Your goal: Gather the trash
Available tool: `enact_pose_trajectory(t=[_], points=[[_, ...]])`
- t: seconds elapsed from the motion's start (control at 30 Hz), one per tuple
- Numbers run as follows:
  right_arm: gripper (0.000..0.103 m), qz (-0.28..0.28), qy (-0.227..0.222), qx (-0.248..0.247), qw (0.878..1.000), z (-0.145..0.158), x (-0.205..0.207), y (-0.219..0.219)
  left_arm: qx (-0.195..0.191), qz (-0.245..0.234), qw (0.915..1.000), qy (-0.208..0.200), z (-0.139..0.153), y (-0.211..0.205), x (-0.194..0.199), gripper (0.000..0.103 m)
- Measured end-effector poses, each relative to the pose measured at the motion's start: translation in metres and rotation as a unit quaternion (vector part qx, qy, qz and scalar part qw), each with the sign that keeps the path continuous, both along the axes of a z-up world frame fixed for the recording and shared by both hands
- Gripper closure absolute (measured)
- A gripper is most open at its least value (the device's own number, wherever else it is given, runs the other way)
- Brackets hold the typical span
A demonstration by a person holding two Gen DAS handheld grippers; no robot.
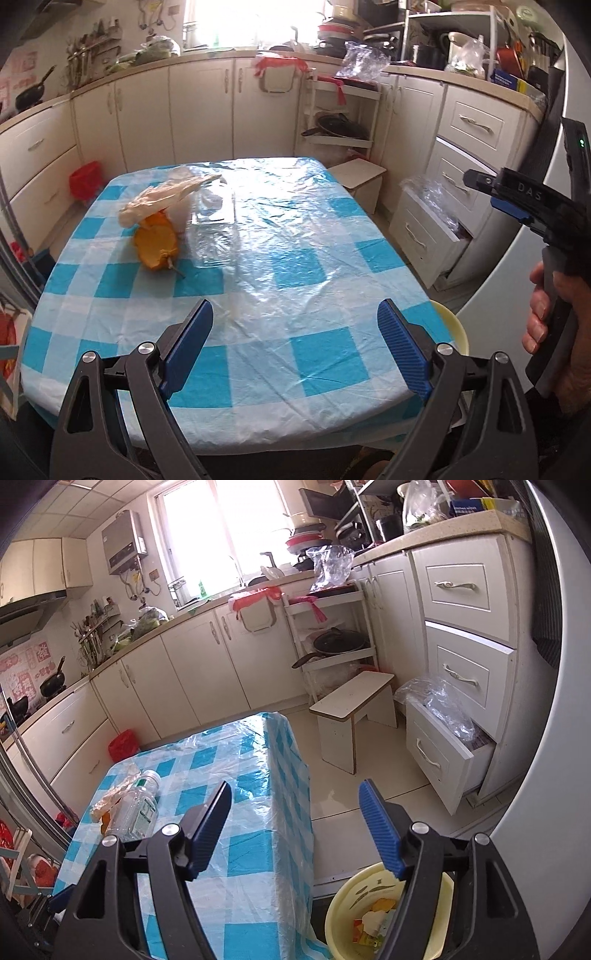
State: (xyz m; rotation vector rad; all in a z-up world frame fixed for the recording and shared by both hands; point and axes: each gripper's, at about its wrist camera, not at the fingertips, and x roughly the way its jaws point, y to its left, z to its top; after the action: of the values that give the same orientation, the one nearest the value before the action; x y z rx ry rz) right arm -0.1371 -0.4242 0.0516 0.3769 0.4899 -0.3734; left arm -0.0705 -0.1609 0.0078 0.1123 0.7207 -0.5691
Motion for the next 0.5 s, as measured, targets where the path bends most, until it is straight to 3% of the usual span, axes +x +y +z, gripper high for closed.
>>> enact_pose_trajectory(t=[0.17,0.5], points=[[0.034,0.016,0.011,-0.008,1.000,-0.002,0.011,0.012,-0.009,0.031,0.9995,0.005,0.000,0.021,0.013,0.016],[0.034,0.023,0.020,-0.010,0.999,-0.007,0.015,0.020,-0.020,0.045,0.9988,-0.001,0.005,0.029,0.014,0.016]])
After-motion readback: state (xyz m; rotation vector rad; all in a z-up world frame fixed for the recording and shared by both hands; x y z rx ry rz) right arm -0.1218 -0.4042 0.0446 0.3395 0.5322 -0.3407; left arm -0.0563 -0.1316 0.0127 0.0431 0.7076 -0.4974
